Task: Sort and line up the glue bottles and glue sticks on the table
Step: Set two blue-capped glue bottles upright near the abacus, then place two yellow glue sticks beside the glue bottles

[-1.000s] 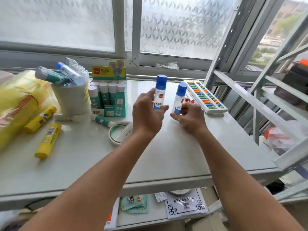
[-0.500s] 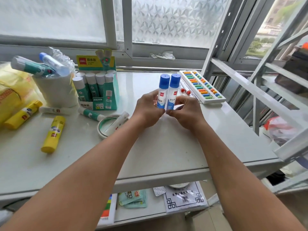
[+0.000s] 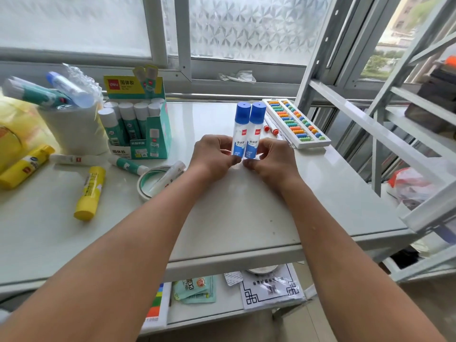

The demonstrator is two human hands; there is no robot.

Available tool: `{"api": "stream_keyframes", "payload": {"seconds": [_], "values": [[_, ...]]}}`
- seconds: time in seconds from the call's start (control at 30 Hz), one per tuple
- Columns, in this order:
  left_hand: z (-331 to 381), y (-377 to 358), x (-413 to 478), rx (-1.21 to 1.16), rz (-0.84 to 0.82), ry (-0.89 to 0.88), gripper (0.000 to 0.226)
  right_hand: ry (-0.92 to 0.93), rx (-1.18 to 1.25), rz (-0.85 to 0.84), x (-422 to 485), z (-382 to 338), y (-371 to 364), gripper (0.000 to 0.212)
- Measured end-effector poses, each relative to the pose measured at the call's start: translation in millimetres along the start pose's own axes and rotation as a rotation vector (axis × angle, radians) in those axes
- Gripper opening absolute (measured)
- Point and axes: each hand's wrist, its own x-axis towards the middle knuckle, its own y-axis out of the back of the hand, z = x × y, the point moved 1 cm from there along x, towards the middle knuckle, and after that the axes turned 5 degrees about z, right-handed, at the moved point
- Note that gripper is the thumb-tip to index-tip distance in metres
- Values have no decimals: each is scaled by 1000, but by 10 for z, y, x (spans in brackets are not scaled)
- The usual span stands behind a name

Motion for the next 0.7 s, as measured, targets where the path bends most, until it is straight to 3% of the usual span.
{"api": "stream_keyframes", "payload": {"seconds": [0.2,0.33,0.43,0.57,0.7], "values": [[56,-35,-74,91,-14,-27,44,-55,-49,3,-11,9,6,49],[178,110,-263,131,65,-10,59,-100,-147,251,-282,-154,5,53],[180,460,-471,177,239,-64,45,50,-100,355,-597,-523,-194,37],[57,1136,-687,388,469,-83,26,279,9,182,-783,-1153,-576,18],[-152,1750,-829,547,643,51,18,375,17,-23,-888,-1573,-883,22]]}}
